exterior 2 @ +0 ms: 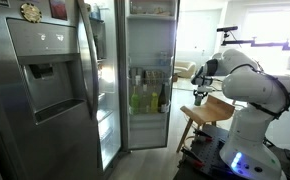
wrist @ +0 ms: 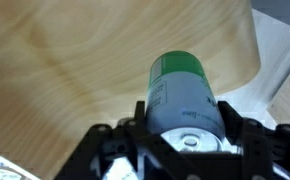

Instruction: Remove the green can from the stool and place it in the fridge

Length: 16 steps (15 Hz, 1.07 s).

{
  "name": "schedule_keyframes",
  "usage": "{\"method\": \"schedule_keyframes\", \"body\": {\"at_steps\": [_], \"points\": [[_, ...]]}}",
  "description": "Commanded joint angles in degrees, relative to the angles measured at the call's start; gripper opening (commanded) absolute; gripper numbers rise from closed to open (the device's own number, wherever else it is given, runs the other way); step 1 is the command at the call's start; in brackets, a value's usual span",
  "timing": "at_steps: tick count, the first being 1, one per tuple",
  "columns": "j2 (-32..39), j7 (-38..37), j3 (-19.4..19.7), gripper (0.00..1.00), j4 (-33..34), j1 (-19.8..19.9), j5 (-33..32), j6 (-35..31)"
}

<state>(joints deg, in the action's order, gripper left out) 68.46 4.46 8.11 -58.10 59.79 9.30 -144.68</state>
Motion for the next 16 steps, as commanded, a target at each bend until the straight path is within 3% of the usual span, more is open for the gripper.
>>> {"method": "schedule_keyframes", "body": {"at_steps": [1, 8, 16], "points": [[-8.40, 3.74, -1.87, 0.47, -8.49, -1.02, 0.11, -0.80], [-22.82, 13.96, -6.32, 0.47, -25.07, -0.97, -0.02, 2.58], [-40.19, 22.34, -4.81, 0.47, -45.59, -4.34, -2.82, 6.40]]}}
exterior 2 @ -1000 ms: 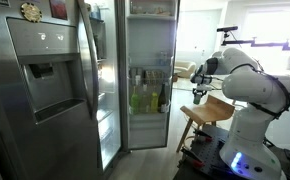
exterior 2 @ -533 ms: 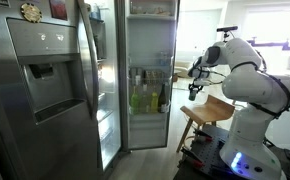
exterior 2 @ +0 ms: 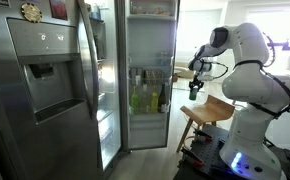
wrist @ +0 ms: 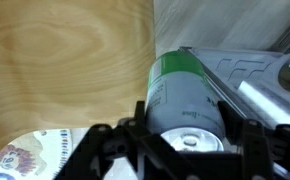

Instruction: Remove the green can from the stool and place it in the fridge

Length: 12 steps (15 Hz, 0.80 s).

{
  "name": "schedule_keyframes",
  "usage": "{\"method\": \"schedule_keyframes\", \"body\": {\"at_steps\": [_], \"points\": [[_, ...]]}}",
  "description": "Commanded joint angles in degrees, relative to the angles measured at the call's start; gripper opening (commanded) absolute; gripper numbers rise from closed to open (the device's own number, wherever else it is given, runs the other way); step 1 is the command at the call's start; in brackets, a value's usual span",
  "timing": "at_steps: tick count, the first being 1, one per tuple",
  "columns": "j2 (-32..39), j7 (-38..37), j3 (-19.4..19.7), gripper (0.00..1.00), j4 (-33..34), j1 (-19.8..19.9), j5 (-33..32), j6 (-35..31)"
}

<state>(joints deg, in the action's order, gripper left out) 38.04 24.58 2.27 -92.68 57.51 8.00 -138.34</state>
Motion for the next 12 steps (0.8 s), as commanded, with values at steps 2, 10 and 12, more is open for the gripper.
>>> {"method": "schedule_keyframes", "body": {"at_steps": [2, 10, 12], "points": [[-14.47, 2.27, 1.77, 0.47, -16.42, -3.99, -2.72, -0.79], [-28.01, -2.85, 7.09, 0.47, -28.68, -16.87, -7.76, 0.07], [-30.40, -4.41, 8.50, 0.47, -29.25, -20.44, -8.67, 0.75]]}}
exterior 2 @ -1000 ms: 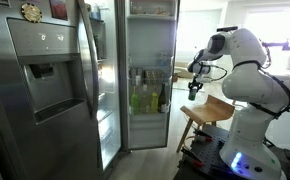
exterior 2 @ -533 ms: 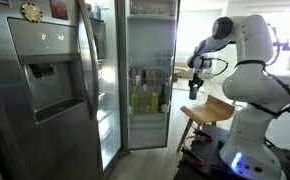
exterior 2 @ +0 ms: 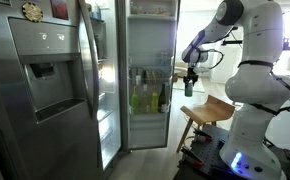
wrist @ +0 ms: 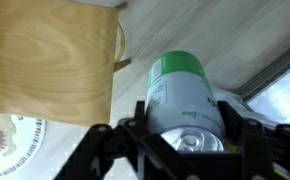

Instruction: Remove the green can from the stool and place it in the fridge

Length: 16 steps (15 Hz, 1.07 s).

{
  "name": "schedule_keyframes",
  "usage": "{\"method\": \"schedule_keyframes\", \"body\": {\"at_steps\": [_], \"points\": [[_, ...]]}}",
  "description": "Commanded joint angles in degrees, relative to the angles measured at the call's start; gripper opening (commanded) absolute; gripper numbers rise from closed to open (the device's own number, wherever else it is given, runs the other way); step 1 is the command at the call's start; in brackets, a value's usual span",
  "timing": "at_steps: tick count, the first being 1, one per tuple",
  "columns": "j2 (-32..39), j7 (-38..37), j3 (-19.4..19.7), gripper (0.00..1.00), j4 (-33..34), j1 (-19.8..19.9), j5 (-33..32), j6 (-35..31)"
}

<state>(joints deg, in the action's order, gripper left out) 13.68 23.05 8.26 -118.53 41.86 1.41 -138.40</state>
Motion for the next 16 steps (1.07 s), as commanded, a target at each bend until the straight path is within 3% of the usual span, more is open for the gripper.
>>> {"method": "schedule_keyframes", "body": {"at_steps": [1, 9, 16], "points": [[-7.14, -3.52, 3.12, 0.47, -3.68, -6.58, -2.32, 0.75], [-14.97, -10.33, 5.97, 0.47, -3.85, -19.44, -5.32, 2.40], [-21.10, -14.27, 5.50, 0.47, -1.61, -24.52, -5.31, 5.90]]}}
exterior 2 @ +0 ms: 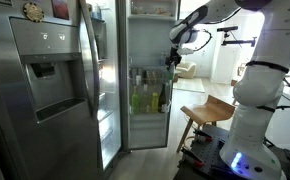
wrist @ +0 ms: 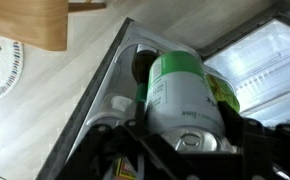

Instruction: Remove the green can from the stool and place it in the fridge

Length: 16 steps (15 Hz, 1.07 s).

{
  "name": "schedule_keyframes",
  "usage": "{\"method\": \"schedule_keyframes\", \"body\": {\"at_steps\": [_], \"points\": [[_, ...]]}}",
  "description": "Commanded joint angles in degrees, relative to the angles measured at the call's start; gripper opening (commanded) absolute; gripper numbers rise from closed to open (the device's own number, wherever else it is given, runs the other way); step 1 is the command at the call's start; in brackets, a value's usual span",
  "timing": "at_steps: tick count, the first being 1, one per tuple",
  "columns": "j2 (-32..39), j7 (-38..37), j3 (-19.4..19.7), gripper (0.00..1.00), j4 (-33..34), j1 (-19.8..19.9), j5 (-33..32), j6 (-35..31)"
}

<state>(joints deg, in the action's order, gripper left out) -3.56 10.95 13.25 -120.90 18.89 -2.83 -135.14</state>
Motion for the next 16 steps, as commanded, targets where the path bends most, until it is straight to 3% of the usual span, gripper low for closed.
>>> {"method": "schedule_keyframes", "body": {"at_steps": [1, 7, 16], "points": [[-4.73, -2.12, 0.57, 0.47, 1.19, -1.82, -0.95, 2.98], [-8.93, -0.77, 1.11, 0.47, 4.96, -2.84, 1.30, 3.15], [-5.67, 0.60, 0.67, 0.47, 13.38, -5.98, 4.23, -2.71]]}}
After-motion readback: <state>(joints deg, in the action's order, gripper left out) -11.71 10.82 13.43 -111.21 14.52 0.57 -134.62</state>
